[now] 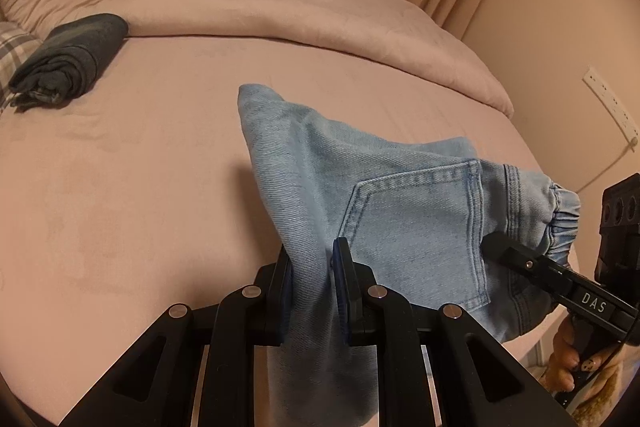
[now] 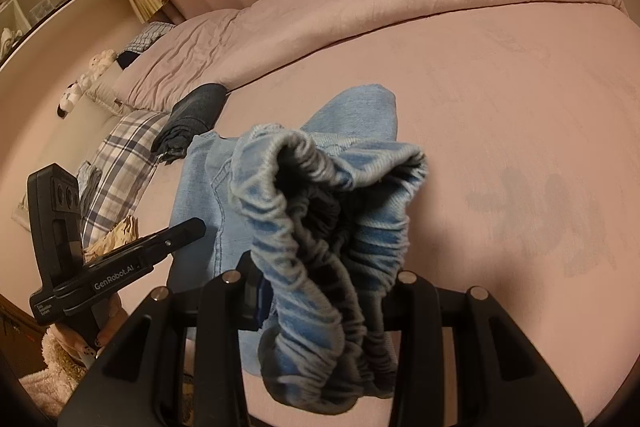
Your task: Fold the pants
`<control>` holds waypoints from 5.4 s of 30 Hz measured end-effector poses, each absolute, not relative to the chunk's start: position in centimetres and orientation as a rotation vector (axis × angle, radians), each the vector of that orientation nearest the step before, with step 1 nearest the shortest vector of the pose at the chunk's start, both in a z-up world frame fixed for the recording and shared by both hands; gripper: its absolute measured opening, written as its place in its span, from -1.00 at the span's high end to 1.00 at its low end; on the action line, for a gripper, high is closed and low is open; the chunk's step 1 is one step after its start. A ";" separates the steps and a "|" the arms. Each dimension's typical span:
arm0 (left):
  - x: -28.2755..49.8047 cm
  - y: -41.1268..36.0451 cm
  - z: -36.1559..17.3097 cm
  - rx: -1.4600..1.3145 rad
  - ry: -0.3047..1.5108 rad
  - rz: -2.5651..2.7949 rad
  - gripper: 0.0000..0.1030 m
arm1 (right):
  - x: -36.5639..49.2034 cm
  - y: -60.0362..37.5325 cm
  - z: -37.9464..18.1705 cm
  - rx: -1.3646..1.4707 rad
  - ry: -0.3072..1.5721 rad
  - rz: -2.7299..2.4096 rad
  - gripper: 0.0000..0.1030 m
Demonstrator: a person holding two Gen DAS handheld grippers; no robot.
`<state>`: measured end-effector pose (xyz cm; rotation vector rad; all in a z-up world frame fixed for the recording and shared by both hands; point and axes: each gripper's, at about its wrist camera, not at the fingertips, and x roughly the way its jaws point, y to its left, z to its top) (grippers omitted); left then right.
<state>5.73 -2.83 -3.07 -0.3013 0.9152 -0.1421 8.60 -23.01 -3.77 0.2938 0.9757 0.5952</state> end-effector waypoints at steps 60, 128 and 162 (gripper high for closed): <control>5.3 -1.7 -8.7 -0.355 1.071 -0.037 0.08 | 10.4 -23.7 -9.6 0.113 1.132 0.268 -0.73; -2.2 -4.5 2.0 -0.284 0.805 -0.038 -0.92 | 1.3 -20.8 1.3 0.012 0.761 0.291 -0.97; -2.5 -4.6 1.7 -0.284 0.808 -0.018 -0.92 | 0.8 -20.3 1.3 0.005 0.766 0.280 -0.97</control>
